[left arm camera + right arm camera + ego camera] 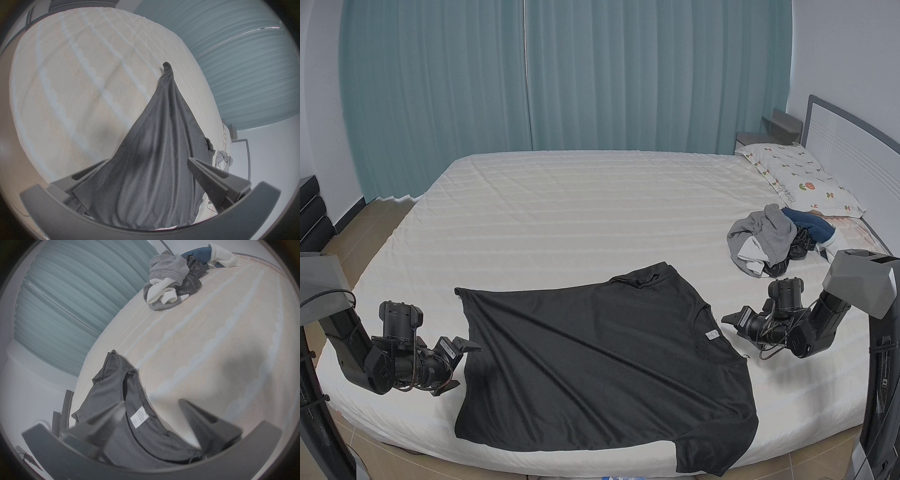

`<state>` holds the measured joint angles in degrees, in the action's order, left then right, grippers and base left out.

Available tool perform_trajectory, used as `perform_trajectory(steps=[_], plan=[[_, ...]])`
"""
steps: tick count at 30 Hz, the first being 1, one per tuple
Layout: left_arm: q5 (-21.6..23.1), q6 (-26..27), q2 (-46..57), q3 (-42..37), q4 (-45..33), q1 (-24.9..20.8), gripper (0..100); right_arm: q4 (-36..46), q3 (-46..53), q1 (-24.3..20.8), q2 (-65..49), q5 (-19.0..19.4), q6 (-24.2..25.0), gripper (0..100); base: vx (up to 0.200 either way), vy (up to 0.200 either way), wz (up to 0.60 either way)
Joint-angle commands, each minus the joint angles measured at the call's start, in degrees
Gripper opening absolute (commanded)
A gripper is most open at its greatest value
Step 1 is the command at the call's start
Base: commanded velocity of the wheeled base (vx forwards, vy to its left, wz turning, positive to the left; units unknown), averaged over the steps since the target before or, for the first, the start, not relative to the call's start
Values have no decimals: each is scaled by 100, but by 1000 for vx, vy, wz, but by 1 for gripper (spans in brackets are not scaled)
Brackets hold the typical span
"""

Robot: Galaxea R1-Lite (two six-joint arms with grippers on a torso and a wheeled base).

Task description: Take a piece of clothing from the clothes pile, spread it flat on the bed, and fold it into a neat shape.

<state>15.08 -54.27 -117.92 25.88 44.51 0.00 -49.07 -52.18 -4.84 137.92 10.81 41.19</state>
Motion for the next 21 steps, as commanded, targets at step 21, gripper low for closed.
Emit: perform_trajectory(steps=[21], plan=[[-699, 743, -38, -496, -21, -193, 100, -455, 586, -26, -345, 167, 82, 100, -114, 0, 0]])
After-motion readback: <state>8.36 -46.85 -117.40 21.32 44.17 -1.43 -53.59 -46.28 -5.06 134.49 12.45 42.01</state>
